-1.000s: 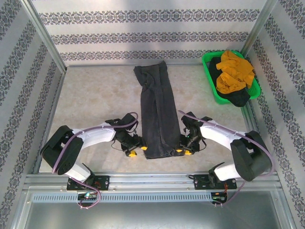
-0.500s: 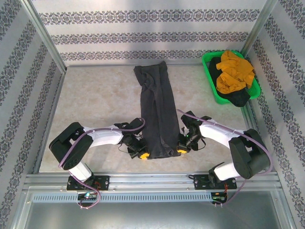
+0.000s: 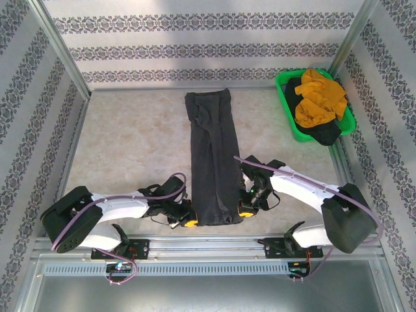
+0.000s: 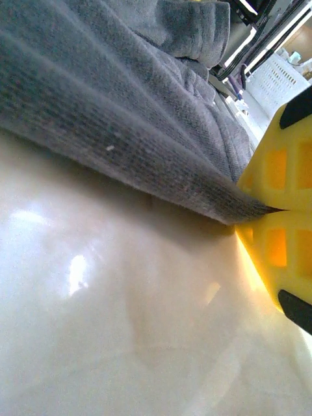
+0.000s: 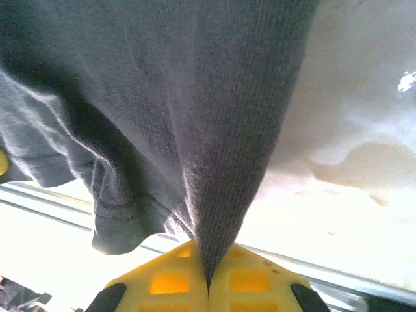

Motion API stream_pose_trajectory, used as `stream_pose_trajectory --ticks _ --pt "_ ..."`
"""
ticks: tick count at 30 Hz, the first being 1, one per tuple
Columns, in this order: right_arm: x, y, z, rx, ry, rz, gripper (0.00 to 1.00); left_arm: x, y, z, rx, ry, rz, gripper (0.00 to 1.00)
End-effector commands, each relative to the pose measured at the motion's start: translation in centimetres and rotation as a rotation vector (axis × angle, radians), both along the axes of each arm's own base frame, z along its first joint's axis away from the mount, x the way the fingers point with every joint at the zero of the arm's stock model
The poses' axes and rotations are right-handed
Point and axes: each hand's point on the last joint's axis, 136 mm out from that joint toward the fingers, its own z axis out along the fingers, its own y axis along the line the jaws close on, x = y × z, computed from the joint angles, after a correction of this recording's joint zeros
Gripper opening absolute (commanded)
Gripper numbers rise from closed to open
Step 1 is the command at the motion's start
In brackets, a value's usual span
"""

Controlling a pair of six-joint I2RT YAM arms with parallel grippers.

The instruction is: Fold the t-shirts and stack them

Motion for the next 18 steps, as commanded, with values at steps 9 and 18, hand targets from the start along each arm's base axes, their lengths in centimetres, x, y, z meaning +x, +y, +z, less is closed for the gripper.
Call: stream_pose_trajectory --ticks 9,18 --pt "7.8 -0.2 5.9 0.075 -0.148 -0.316 0.0 11.7 -1.5 8.8 -0.037 -0.372 0.232 0.0" --pt "22.4 1.7 8.7 0.111 -0.306 -0.378 0.0 26.3 2.1 11.9 -0.014 -0.544 0.417 0.0"
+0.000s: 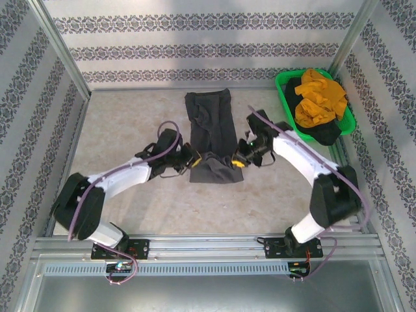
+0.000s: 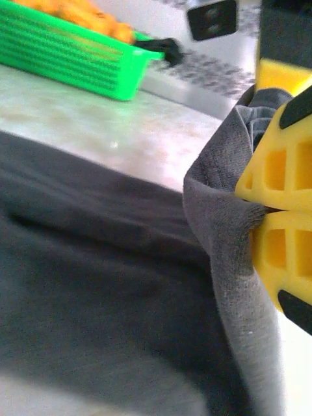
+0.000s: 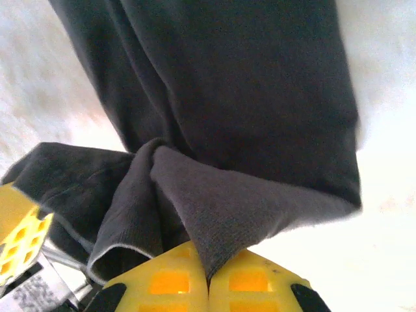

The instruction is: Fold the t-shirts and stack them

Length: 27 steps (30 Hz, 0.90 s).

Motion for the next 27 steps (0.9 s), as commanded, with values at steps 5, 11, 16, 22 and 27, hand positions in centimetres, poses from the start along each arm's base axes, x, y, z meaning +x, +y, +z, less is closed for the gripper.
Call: stream_pose_trajectory --ticks 5,11,16,22,27 --pt "9.8 0.4 0.2 -0.006 -0.075 -0.065 0.0 9.4 2.5 0.7 0.032 -0.099 0.049 0.0" --pt "13.7 -0.6 -3.2 -0.044 -0.009 -0.101 0.4 12.9 2.2 -1.9 0.02 -0.045 0.023 0.52" --pt "13.1 -2.6 -0.8 -0.105 -0.104 -0.102 0.57 9.6 3.6 -1.5 0.032 -0.029 0.055 0.6" --pt "6.1 -3.7 -3.4 -0.097 -0.06 -0.106 0.58 0.2 3.9 -4.4 0.027 0.121 0.079 0.5" --pt "2.7 -2.5 -6.9 -0.023 0.019 -0.13 0.58 -0.9 1.7 -6.5 -0.063 0.175 0.131 0.55"
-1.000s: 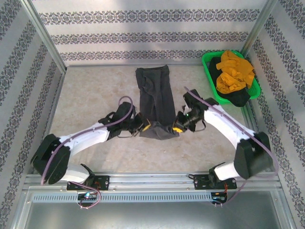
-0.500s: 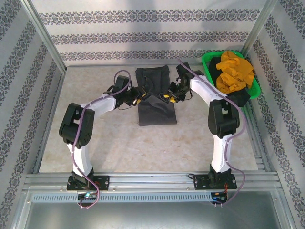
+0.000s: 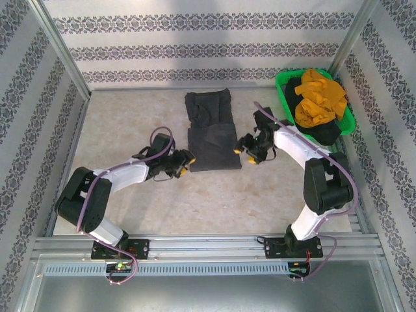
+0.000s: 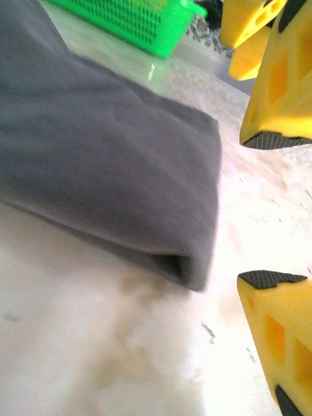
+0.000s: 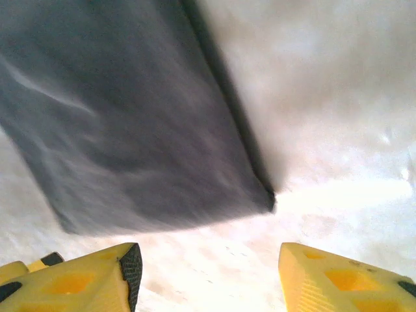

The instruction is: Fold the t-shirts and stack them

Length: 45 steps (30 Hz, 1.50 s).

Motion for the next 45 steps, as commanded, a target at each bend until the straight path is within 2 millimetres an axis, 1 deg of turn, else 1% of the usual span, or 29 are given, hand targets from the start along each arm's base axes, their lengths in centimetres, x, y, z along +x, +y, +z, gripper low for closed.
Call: stream_pose_trajectory --ticks 1,3,6,7,9,10,12,14,15,16,18,21,24,26,29,30,31,32,33,34,36,37,39,40,42,43,45 --pt "-0.2 1.4 -2.1 0.071 0.022 -0.032 0.59 1.5 -1.5 -0.8 -0.083 0.013 0.096 0.55" --pt "0.0 1.5 -3.2 0.08 0.036 -0.046 0.58 2.3 -2.5 -1.5 -0.101 0.026 0.104 0.55" --pt "0.8 1.7 -4.6 0.083 0.05 -0.053 0.54 3.5 -3.8 -2.5 -0.094 0.052 0.082 0.49" --pt "1.2 1.9 -5.0 0.092 0.052 -0.061 0.53 4.0 -4.1 -2.8 -0.089 0.052 0.079 0.45" --pt "2.0 2.1 -5.3 0.094 0.049 -0.065 0.47 4.8 -3.9 -3.3 -0.081 0.046 0.092 0.34" --pt "2.4 2.3 -5.4 0.095 0.048 -0.066 0.44 5.3 -3.7 -3.2 -0.076 0.037 0.096 0.27" --pt "3.0 2.4 -5.8 0.094 0.056 -0.069 0.3 5.7 -3.4 -3.2 -0.066 0.025 0.099 0.14" --pt "3.2 2.2 -5.6 0.077 0.055 -0.074 0.08 5.6 -3.3 -2.6 -0.063 0.018 0.084 0.0" --pt "3.1 1.9 -5.3 0.061 0.049 -0.075 0.0 5.2 -3.2 -2.3 -0.056 0.021 0.076 0.0" --pt "2.8 1.5 -4.8 0.042 0.037 -0.076 0.0 4.7 -2.9 -1.9 -0.047 0.023 0.07 0.0" --pt "1.9 0.9 -4.0 0.024 0.027 -0.075 0.0 3.0 -2.1 -1.5 -0.028 0.042 0.055 0.0" --pt "-1.0 0.5 -3.3 0.016 0.039 -0.053 0.0 -0.7 -1.1 -1.4 -0.029 0.077 0.011 0.0" --pt "-5.5 1.1 -3.5 0.025 0.07 -0.007 0.0 -5.1 -1.1 -1.4 -0.04 0.101 -0.075 0.0" --pt "-9.3 1.4 -3.8 0.027 0.108 0.018 0.0 -8.6 -1.6 -1.5 -0.044 0.125 -0.148 0.0" --pt "-14.0 1.5 -2.9 0.024 0.143 0.03 0.0 -13.2 -2.1 -1.2 -0.011 0.149 -0.221 0.0" --pt "-15.2 1.4 -2.3 0.024 0.148 0.021 0.0 -14.2 -1.9 -0.9 0.0 0.147 -0.226 0.0" --pt "-15.9 1.3 -1.8 0.025 0.146 0.014 0.0 -14.5 -1.3 -0.4 0.017 0.134 -0.219 0.0" --pt "-16.5 1.3 -1.0 0.025 0.141 0.001 0.0 -14.4 -0.7 0.6 0.037 0.101 -0.209 0.0" --pt "-16.7 1.3 -0.2 0.027 0.131 -0.012 0.0 -13.9 -0.1 1.8 0.056 0.056 -0.192 0.0" --pt "-16.6 1.3 0.6 0.03 0.122 -0.022 0.0 -13.4 0.0 3.1 0.052 0.017 -0.177 0.0" --pt "-15.6 1.3 2.8 0.021 0.085 -0.038 0.0 -11.9 -0.1 5.8 0.043 -0.063 -0.146 0.0" --pt "-14.8 1.4 3.8 0.018 0.064 -0.042 0.0 -11.2 0.0 7.1 0.05 -0.094 -0.133 0.0" --pt "-12.5 1.5 6.0 0.008 0.025 -0.062 0.0 -9.2 0.2 9.5 0.059 -0.158 -0.094 0.0" --pt "-11.4 1.7 6.9 0.008 0.01 -0.07 0.0 -8.2 0.5 10.4 0.056 -0.18 -0.065 0.0" --pt "-8.3 2.1 8.7 0.017 -0.028 -0.091 0.0 -5.4 1.3 12.2 0.034 -0.222 0.013 0.0" --pt "-6.8 2.3 9.3 0.023 -0.042 -0.1 0.0 -4.1 1.8 12.8 0.026 -0.233 0.046 0.0" --pt "-2.8 2.9 10.6 0.042 -0.076 -0.127 0.0 -0.6 2.5 13.7 0.0 -0.247 0.098 0.0"
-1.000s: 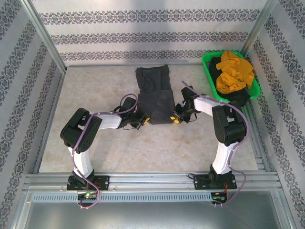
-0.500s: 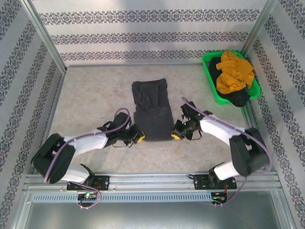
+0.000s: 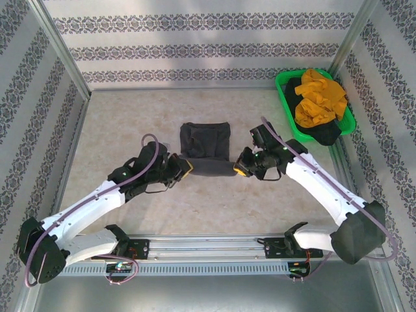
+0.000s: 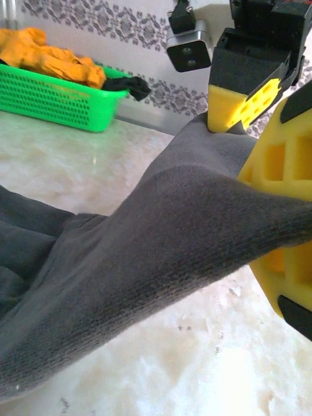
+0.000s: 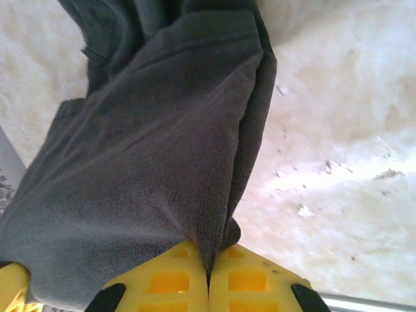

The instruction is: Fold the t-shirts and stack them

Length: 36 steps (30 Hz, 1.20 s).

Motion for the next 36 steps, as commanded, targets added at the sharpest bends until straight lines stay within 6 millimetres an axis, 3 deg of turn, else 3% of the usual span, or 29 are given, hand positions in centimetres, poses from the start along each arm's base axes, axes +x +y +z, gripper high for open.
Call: stream_pose_trajectory --ticks 1,4,7,10,12,13,15,17,20,22,26,28,31,36 --pt "7.7 -0.4 2.2 -0.047 -0.055 -0.086 0.0 7.5 3.0 1.6 0.015 -0.05 0.164 0.0" --pt "13.2 -0.4 2.2 -0.072 -0.065 -0.121 0.0 12.8 3.2 1.2 0.018 -0.023 0.166 0.0" --pt "18.4 0.0 0.3 -0.057 -0.052 -0.156 0.0 17.6 3.4 -1.4 0.046 0.026 0.164 0.04" --pt "22.0 -0.3 -3.3 -0.08 0.006 -0.178 0.0 21.7 3.9 -4.9 0.061 0.073 0.17 0.16" --pt "24.0 0.1 -5.2 -0.065 0.017 -0.17 0.3 23.8 4.1 -6.8 0.08 0.104 0.166 0.38" --pt "24.8 0.3 -5.3 -0.055 -0.001 -0.16 0.39 24.2 4.2 -7.2 0.097 0.121 0.166 0.5" --pt "26.4 0.2 -4.2 -0.062 -0.083 -0.127 0.52 24.8 4.8 -6.9 0.136 0.117 0.18 0.57" --pt "26.8 -0.5 -2.3 -0.069 -0.144 -0.113 0.58 24.3 5.8 -5.3 0.169 0.091 0.215 0.59" --pt "25.9 -2.2 0.5 -0.09 -0.231 -0.102 0.63 21.4 6.8 -2.8 0.192 0.055 0.275 0.59" --pt "24.5 -3.1 1.7 -0.088 -0.29 -0.088 0.68 18.5 6.1 -2.0 0.163 0.051 0.3 0.57" --pt "20.2 -3.9 2.6 -0.067 -0.352 -0.041 0.68 12.1 1.4 -3.3 0.082 0.069 0.317 0.61" --pt "17.7 -4.4 2.3 -0.053 -0.358 -0.043 0.68 10.4 -0.9 -4.7 0.014 0.098 0.343 0.64" --pt "14.2 -5.0 2.0 -0.022 -0.376 -0.062 0.68 10.0 -3.9 -6.1 -0.044 0.104 0.39 0.68" --pt "10.1 -5.6 0.7 0.023 -0.339 -0.081 0.69 13.2 -7.5 -7.6 -0.082 0.058 0.463 0.75"
